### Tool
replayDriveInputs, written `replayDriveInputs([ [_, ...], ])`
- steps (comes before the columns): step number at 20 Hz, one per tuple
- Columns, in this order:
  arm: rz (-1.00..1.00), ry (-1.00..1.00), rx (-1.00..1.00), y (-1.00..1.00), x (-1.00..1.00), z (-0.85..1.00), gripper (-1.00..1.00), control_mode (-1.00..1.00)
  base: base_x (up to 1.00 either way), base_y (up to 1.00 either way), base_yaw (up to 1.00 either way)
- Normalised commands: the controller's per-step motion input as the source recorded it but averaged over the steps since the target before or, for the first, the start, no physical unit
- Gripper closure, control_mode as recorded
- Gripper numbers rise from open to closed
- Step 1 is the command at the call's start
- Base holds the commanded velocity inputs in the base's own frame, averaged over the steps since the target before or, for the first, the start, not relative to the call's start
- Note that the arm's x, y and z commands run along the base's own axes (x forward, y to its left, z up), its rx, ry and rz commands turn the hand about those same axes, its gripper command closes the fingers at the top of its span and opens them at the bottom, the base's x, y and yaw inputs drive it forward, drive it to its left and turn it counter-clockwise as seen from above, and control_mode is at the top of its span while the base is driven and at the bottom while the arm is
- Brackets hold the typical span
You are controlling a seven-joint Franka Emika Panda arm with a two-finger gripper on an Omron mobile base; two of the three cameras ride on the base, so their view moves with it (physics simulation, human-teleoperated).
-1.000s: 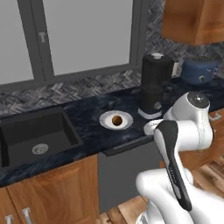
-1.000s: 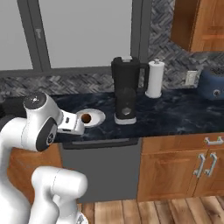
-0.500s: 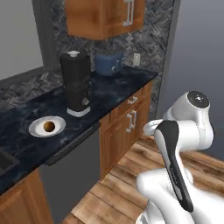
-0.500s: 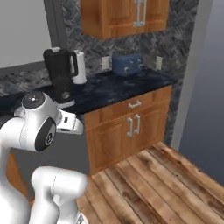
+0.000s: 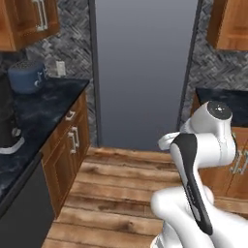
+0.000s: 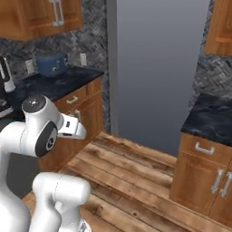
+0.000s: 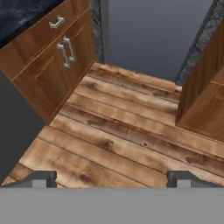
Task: Pick the kiwi and orange from the fridge and place them on the plate next to the blender to make a fruit smoothie.
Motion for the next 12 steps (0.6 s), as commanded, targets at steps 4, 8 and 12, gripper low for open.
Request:
replayDriveInputs([
  [4, 0.00, 0.00, 0.00, 0.00, 0.00, 0.00, -1.00, 1.00, -0.05, -0.92, -0.61],
  [8, 0.00, 0.00, 0.00, 0.00, 0.00, 0.00, -1.00, 1.00, 0.00, -1.00, -0.58],
  [12, 0.00, 0.00, 0.00, 0.00, 0.00, 0.00, -1.00, 1.00, 0.00, -1.00, -0.57],
])
